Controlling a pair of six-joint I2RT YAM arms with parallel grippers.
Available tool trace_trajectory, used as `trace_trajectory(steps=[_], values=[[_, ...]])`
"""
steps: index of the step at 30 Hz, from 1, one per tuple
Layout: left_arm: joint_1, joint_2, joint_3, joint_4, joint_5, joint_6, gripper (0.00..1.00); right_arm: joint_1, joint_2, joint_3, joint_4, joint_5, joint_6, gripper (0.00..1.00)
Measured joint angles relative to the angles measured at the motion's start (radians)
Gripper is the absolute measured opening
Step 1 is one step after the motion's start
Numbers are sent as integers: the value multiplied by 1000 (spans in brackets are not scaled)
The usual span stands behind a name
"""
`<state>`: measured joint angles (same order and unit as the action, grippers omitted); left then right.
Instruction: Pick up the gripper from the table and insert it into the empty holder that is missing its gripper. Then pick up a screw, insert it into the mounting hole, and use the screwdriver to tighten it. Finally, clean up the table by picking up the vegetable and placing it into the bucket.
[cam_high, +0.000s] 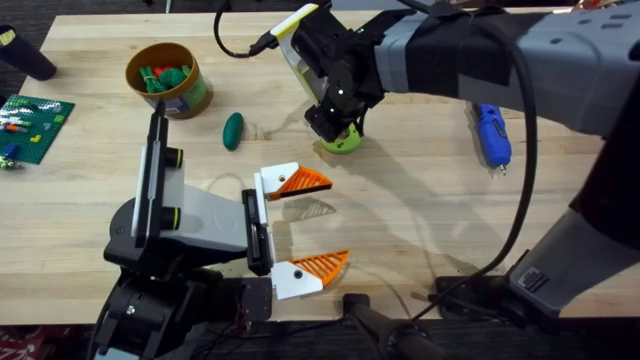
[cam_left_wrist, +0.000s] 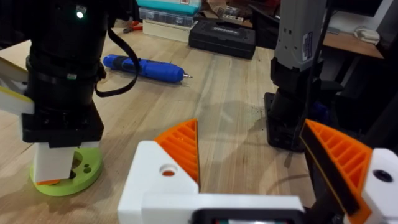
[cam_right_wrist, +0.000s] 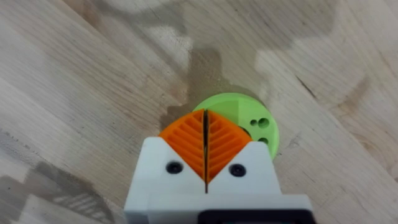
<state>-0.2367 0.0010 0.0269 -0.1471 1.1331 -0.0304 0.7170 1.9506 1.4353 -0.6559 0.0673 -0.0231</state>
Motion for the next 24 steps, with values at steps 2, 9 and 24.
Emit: trace_trajectory(steps=[2,9,24], values=[[0,0,0,0,0,0,988,0,0,0,0,0,0,15],[0,0,0,0,0,0,988,0,0,0,0,0,0,15],[0,0,0,0,0,0,987,5,0,0,-2,-12,-1,828]])
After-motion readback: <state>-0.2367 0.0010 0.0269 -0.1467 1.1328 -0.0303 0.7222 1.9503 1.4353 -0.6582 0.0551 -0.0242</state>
